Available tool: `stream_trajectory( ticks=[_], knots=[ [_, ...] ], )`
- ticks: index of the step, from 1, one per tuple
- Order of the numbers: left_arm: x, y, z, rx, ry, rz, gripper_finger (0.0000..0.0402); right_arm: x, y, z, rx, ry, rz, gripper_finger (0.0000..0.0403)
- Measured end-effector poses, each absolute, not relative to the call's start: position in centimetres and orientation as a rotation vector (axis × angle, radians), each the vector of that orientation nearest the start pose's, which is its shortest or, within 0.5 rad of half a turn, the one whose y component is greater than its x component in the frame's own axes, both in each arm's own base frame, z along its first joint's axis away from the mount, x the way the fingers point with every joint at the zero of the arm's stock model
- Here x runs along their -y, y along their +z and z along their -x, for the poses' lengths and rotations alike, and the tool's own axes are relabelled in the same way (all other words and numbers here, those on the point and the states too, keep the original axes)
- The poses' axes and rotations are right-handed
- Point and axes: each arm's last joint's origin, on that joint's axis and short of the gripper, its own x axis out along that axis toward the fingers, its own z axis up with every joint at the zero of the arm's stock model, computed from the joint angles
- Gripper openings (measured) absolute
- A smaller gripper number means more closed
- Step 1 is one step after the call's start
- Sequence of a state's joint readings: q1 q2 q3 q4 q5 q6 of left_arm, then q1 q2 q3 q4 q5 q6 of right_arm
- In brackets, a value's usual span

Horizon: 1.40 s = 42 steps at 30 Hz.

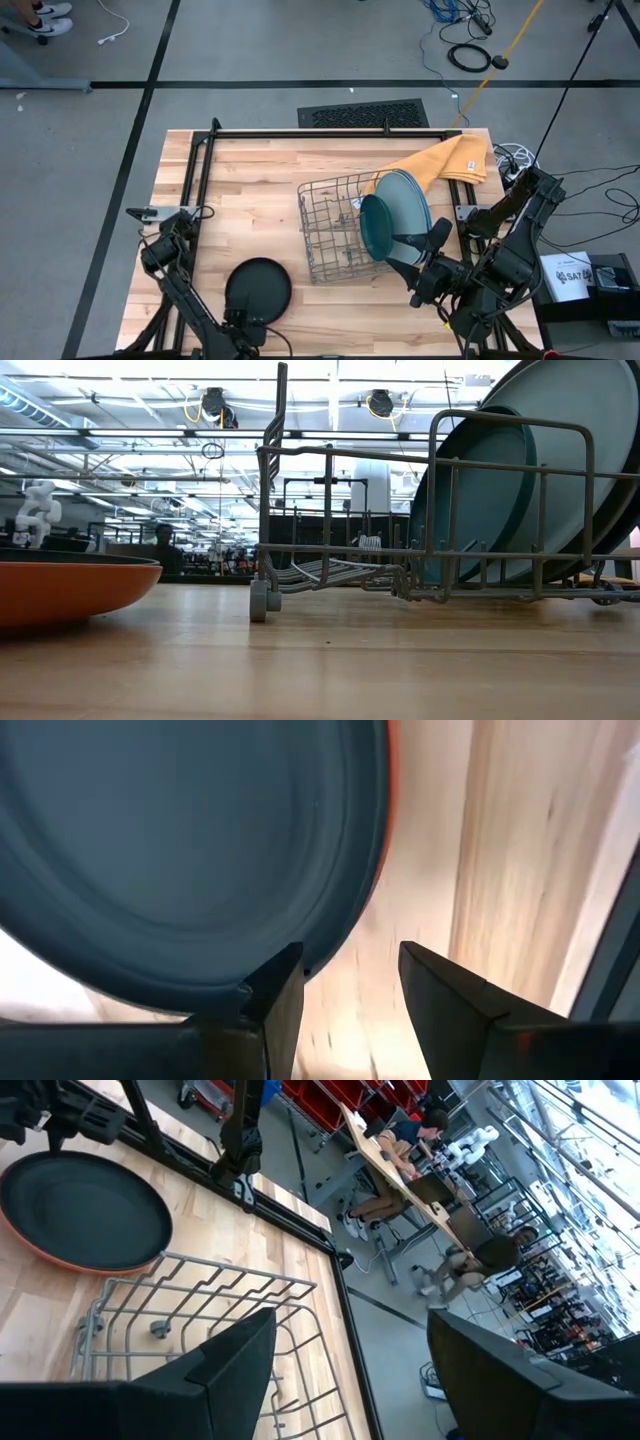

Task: Sort dishes
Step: Put the black plate into the green dish rack

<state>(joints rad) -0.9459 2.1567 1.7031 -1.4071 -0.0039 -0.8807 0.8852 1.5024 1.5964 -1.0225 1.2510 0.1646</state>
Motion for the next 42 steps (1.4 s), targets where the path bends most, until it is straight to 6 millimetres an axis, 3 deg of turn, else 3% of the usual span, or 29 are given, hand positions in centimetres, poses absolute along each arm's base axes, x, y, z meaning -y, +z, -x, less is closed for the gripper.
stream_trajectory(
  ticks=[11, 17, 25, 30, 36, 42],
  knots=[
    [31.1, 17.0, -22.5, -1.731, 0.118, -0.238, 0.0155, -20.4, 38.8, -20.3, -0.416, -0.375, 0.663, 0.0254],
    [30.8, 16.8, -23.0, -1.731, 0.113, -0.232, 0.0107, -20.4, 38.8, -20.3, -0.416, -0.375, 0.663, 0.0254],
    [30.4, 16.7, -23.5, -1.752, 0.117, -0.210, 0.0014, -20.4, 38.8, -20.3, -0.416, -0.375, 0.663, 0.0254],
    [30.3, 16.7, -23.6, -1.815, 0.091, -0.156, 0.0006, -20.4, 38.8, -20.3, -0.416, -0.375, 0.663, 0.0254],
    [30.6, 17.9, -24.4, -1.812, 0.058, -0.089, 0.0003, -20.4, 38.8, -20.3, -0.418, -0.374, 0.670, 0.0254],
    [30.4, 21.1, -25.6, -1.774, 0.085, -0.073, 0.0001, -20.4, 38.8, -20.3, -0.418, -0.374, 0.670, 0.0254]
  ],
)
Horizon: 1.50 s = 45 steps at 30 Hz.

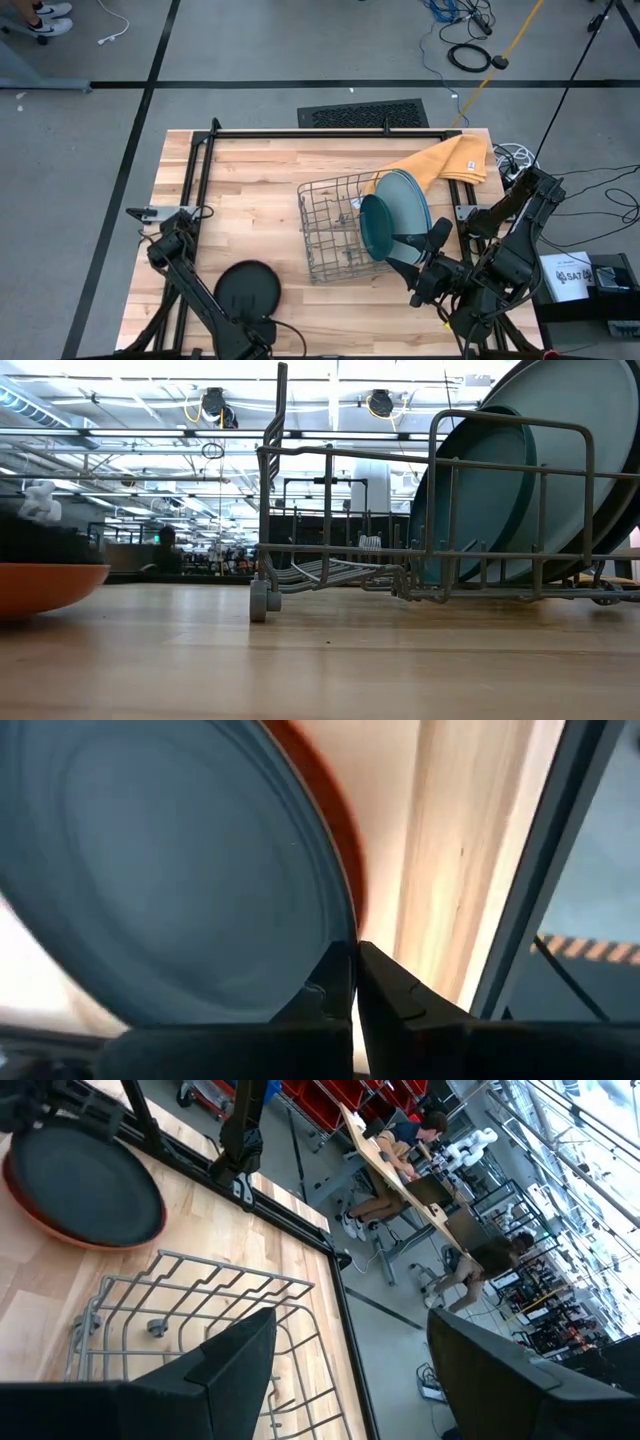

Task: Sort dishes
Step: Put the black plate into the green dish rack

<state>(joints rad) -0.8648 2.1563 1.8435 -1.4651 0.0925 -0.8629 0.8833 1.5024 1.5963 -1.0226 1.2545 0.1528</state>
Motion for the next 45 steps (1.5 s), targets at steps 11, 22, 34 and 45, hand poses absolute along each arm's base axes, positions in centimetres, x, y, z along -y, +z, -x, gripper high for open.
stream_trajectory(
  ticks=[11, 22, 34, 45],
  knots=[
    [29.3, 27.6, -27.0, -1.446, 0.244, -0.036, 0.0000, -20.4, 38.8, -20.3, -0.418, -0.374, 0.671, 0.0254],
    [27.1, 35.7, -24.3, -0.784, 0.406, 0.022, 0.0000, -20.3, 38.8, -20.3, -0.422, -0.373, 0.680, 0.0254],
    [25.1, 38.7, -33.2, -0.253, 0.457, 0.122, 0.0000, -20.3, 38.9, -20.2, -0.410, -0.399, 0.714, 0.0254],
    [19.2, 32.1, -40.6, -0.243, 0.455, 0.307, 0.0000, -21.7, 40.1, -16.5, -0.293, -0.369, 0.740, 0.0254]
  ],
)
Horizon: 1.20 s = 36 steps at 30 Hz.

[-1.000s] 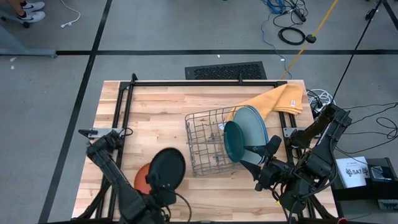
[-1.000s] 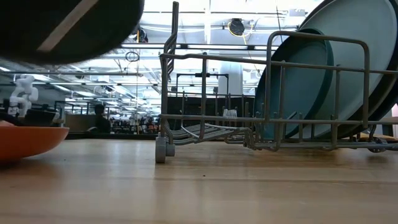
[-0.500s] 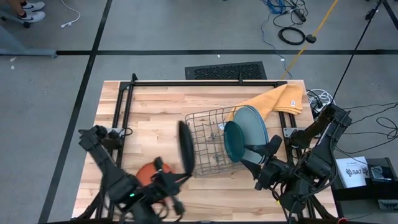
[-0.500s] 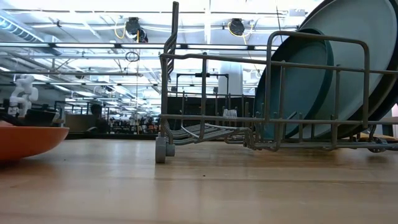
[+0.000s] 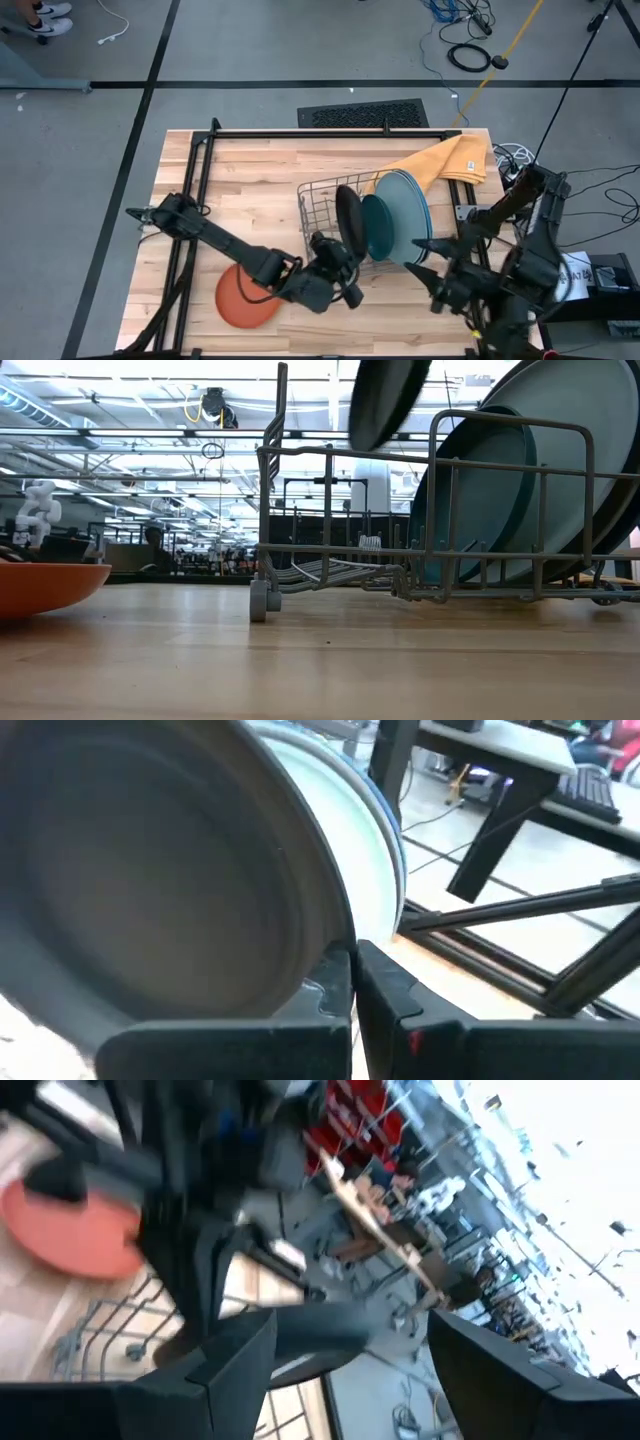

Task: Sort dishes
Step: Put the black plate into the green dish rack

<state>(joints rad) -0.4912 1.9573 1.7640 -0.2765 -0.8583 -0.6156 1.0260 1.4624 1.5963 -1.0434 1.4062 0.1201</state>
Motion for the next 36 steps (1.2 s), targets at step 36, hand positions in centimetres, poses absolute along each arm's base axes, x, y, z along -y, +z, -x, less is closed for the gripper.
stream_trajectory(
  ticks=[36],
  knots=[
    [14.9, 22.1, -44.7, -0.261, 0.332, 0.555, 0.0000, -22.4, 40.8, -14.0, -0.207, -0.358, 0.724, 0.0254]
  ],
)
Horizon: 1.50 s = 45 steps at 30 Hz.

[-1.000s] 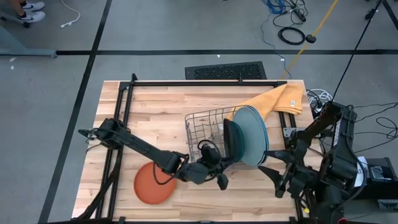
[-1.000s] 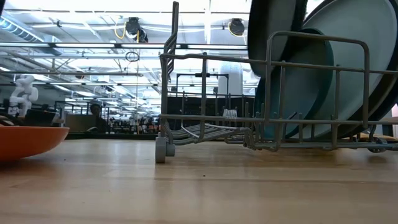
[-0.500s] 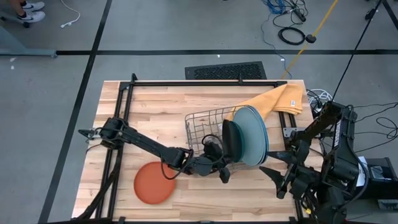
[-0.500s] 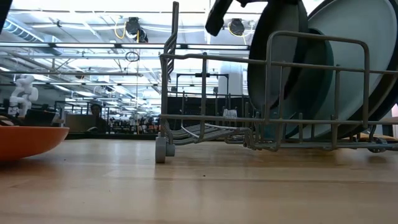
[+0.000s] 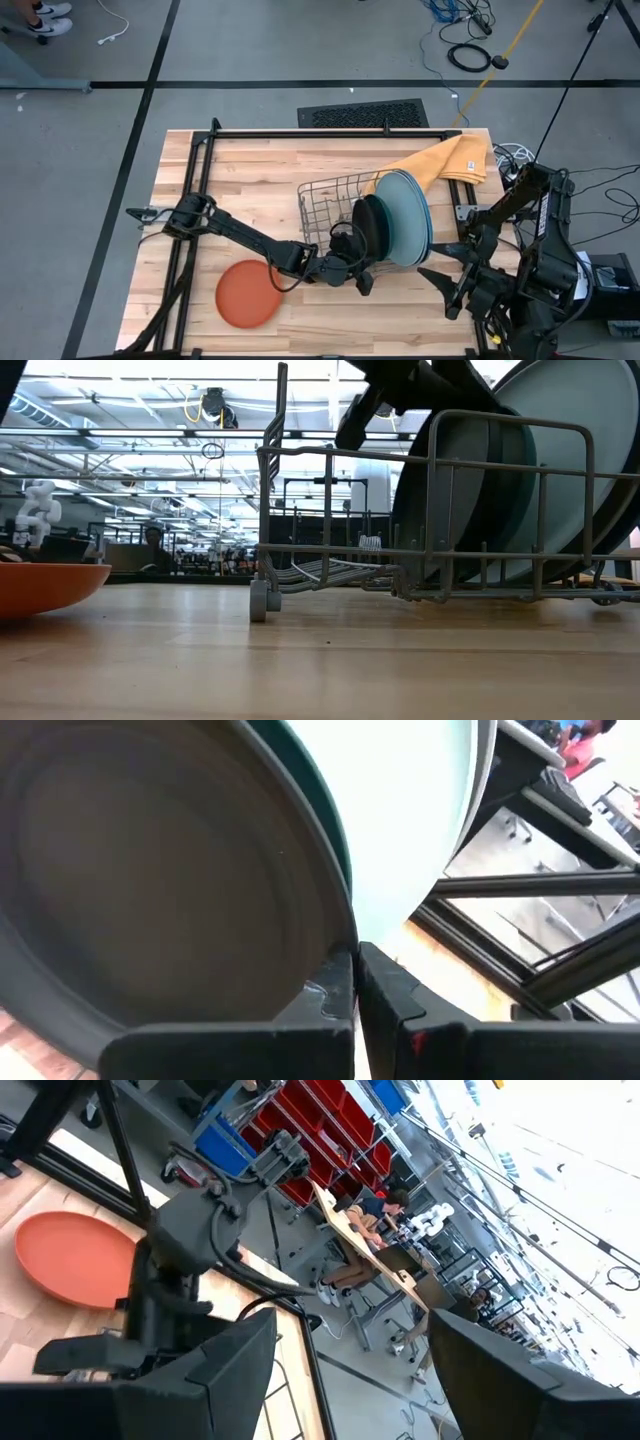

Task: Sort dishes
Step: Put the black plate into the green dish rack, then put the orange plate into the green dish rack

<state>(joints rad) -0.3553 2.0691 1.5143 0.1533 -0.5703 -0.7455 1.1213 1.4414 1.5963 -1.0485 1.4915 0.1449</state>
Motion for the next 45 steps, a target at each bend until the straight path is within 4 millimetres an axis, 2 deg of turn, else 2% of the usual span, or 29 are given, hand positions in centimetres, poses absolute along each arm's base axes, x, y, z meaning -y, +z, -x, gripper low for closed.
stream_trajectory(
  ticks=[8, 20, 28, 32, 35, 38, 41, 45],
  knots=[
    [14.8, 22.1, -44.6, -0.251, 0.369, 0.563, 0.0013, -22.4, 40.8, -14.0, -0.208, -0.354, 0.716, 0.0254],
    [14.9, 22.3, -44.6, -0.244, 0.363, 0.571, 0.0128, -22.4, 40.8, -14.0, -0.208, -0.354, 0.714, 0.0254],
    [15.8, 26.5, -42.4, -0.221, 0.326, 0.461, 0.0136, -22.4, 40.8, -14.0, -0.208, -0.352, 0.712, 0.0254],
    [17.7, 28.7, -39.8, -0.300, 0.228, 0.376, 0.0137, -22.5, 40.7, -14.0, -0.219, -0.334, 0.710, 0.0254],
    [19.8, 29.9, -36.2, -0.387, 0.253, 0.333, 0.0137, -22.5, 40.7, -14.0, -0.221, -0.331, 0.710, 0.0254],
    [21.5, 30.2, -32.7, -0.492, 0.272, 0.342, 0.0137, -22.5, 40.7, -14.0, -0.221, -0.330, 0.711, 0.0254],
    [23.6, 29.5, -29.8, -0.622, 0.254, 0.435, 0.0137, -22.5, 40.7, -14.0, -0.221, -0.331, 0.711, 0.0254],
    [26.3, 26.4, -27.5, -0.903, 0.270, 0.602, 0.0137, -22.5, 40.7, -14.0, -0.221, -0.332, 0.712, 0.0254]
  ],
)
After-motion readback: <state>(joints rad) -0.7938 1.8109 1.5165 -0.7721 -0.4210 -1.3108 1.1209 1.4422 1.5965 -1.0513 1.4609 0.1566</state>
